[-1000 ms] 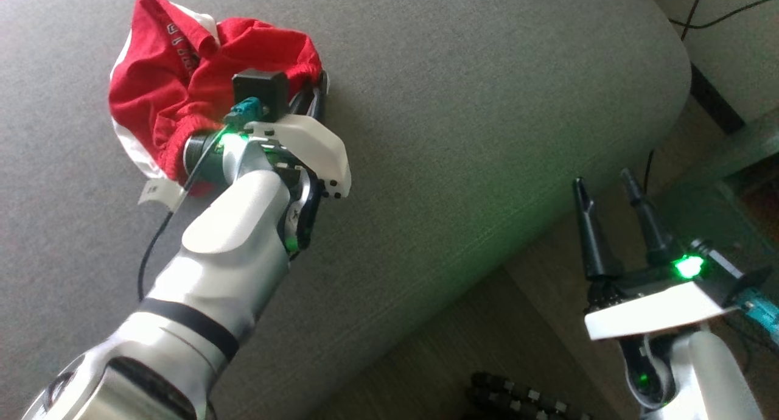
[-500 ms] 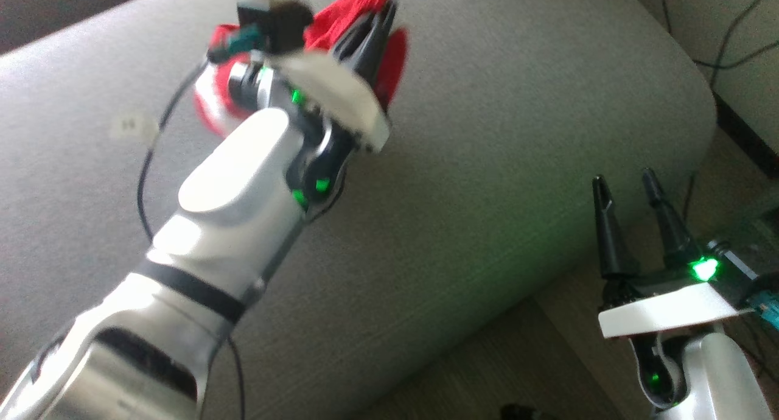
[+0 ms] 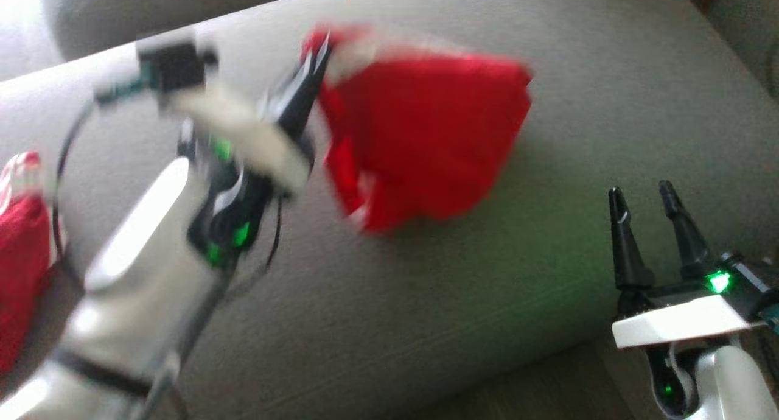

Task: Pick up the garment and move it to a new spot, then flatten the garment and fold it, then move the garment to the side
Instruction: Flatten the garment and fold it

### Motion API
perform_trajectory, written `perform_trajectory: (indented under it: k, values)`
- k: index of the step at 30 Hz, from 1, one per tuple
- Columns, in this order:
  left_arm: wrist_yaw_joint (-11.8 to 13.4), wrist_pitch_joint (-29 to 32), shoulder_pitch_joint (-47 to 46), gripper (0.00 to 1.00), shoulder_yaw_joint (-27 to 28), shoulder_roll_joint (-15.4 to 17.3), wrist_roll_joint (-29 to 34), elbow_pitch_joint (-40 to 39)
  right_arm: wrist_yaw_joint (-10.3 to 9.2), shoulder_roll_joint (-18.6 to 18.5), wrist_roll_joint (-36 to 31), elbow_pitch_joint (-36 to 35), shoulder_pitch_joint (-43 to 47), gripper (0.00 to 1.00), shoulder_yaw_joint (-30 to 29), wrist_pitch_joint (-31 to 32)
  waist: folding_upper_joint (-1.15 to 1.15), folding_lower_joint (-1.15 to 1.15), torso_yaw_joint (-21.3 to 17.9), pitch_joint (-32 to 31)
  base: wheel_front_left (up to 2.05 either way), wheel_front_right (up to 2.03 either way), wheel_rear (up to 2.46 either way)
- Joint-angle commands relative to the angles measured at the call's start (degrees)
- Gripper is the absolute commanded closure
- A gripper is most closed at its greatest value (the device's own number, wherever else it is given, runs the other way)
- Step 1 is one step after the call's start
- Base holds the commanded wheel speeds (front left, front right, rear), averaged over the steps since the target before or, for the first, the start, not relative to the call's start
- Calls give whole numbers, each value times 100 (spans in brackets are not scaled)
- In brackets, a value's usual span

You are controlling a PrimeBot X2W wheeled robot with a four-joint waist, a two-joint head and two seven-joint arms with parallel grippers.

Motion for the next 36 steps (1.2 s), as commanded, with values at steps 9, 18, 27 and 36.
perform_trajectory:
  k: [9, 18, 27, 36]
  values:
    - [502, -212, 1740, 100, 287, 962, -226, -981, -1, -59, -291, -207, -228, 0, 155, -37, 0, 1, 1068, 364, 0, 0, 0]
    - [518, -788, 2173, 100, 78, 831, 163, -963, -1, -59, 23, 1054, -1068, 0, 422, -37, 0, 1, 1541, 454, 0, 0, 0]
    - [451, -992, 2101, 100, -190, 454, 415, -691, -1, -183, -121, 3395, -3357, 0, 868, 960, 0, 1, 1777, 722, 0, 0, 0]
    - [346, -1064, 1860, 100, -335, 219, 585, -366, -1, -617, 365, 4971, -4854, 0, 1451, 1998, 0, 1, 1962, 1089, 0, 0, 0]
